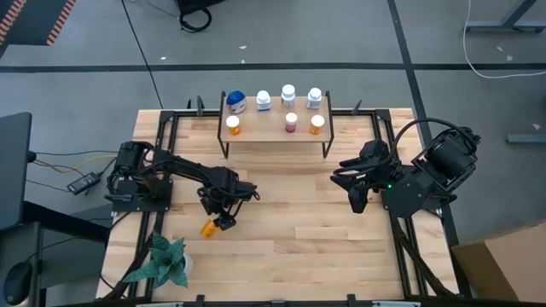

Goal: Pick and place medicine bottles onto shelf by color
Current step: Put the orange pill bottle on the shelf

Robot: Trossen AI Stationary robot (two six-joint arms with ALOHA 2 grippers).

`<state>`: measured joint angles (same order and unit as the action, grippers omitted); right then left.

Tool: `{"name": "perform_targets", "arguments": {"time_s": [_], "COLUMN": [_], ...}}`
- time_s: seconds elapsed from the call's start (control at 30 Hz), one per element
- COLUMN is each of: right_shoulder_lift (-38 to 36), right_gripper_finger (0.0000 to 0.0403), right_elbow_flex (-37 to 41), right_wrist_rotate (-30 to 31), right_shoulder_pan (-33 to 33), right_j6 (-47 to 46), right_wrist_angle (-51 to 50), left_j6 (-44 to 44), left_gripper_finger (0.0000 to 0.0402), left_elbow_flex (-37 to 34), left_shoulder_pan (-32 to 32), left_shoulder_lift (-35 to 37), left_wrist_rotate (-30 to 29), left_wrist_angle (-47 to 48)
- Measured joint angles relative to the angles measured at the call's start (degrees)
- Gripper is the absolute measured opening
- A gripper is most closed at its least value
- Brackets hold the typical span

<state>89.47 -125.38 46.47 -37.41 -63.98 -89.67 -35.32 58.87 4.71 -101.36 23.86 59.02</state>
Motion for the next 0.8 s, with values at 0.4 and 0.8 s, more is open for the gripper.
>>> {"name": "perform_targets", "arguments": {"time_s": [0.4, 0.8], "right_shoulder_lift": [0.0, 0.0], "right_gripper_finger": [0.0247, 0.0247], "right_elbow_flex": [0.0, 0.0], "right_wrist_rotate": [0.01, 0.01], "right_shoulder_pan": [0.0, 0.0], "right_j6": [-0.01, -0.05], "right_wrist_angle": [0.0, 0.0], "left_j6": [0.0, -2.52], "left_gripper_finger": [0.0256, 0.0259], "left_elbow_flex": [0.0, 0.0], "left_shoulder_pan": [0.02, 0.67], "left_shoulder_lift": [0.0, 0.02], "left_wrist_rotate": [-0.67, -3.51], "left_wrist_angle": [-1.59, 0.33]}}
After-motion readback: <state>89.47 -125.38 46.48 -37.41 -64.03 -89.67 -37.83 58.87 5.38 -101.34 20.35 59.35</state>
